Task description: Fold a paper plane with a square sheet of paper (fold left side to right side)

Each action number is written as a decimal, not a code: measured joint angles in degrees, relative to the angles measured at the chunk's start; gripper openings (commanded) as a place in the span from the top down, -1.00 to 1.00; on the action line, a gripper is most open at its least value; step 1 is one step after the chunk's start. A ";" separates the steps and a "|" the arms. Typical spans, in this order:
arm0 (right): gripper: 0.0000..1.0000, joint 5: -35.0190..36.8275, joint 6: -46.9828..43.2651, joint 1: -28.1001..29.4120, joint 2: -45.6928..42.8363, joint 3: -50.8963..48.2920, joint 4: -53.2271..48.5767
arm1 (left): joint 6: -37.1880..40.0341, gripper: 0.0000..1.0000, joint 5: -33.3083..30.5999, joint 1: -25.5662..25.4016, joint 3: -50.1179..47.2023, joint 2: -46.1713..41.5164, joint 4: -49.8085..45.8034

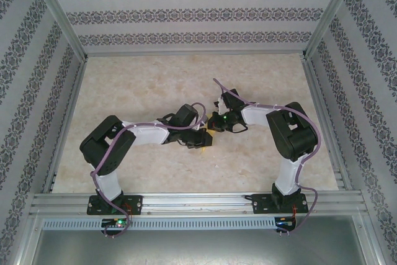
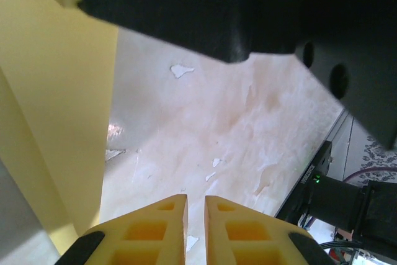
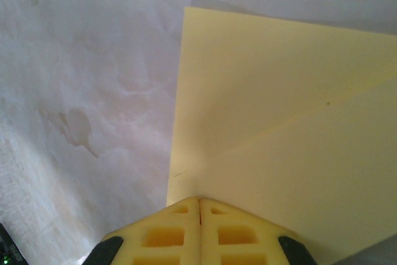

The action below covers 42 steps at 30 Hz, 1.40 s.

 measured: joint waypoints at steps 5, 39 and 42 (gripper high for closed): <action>1.00 0.07 -0.44 0.02 0.09 0.22 -0.44 | 1.53 0.71 -0.24 -0.04 1.64 1.49 -2.25; 1.00 2.23 -3.02 0.13 0.13 1.62 -3.45 | 7.30 0.64 -6.32 0.09 3.37 2.38 -10.69; 1.00 2.25 -3.21 0.13 0.17 1.70 -3.65 | 7.30 0.56 -6.38 0.09 3.37 1.90 -10.69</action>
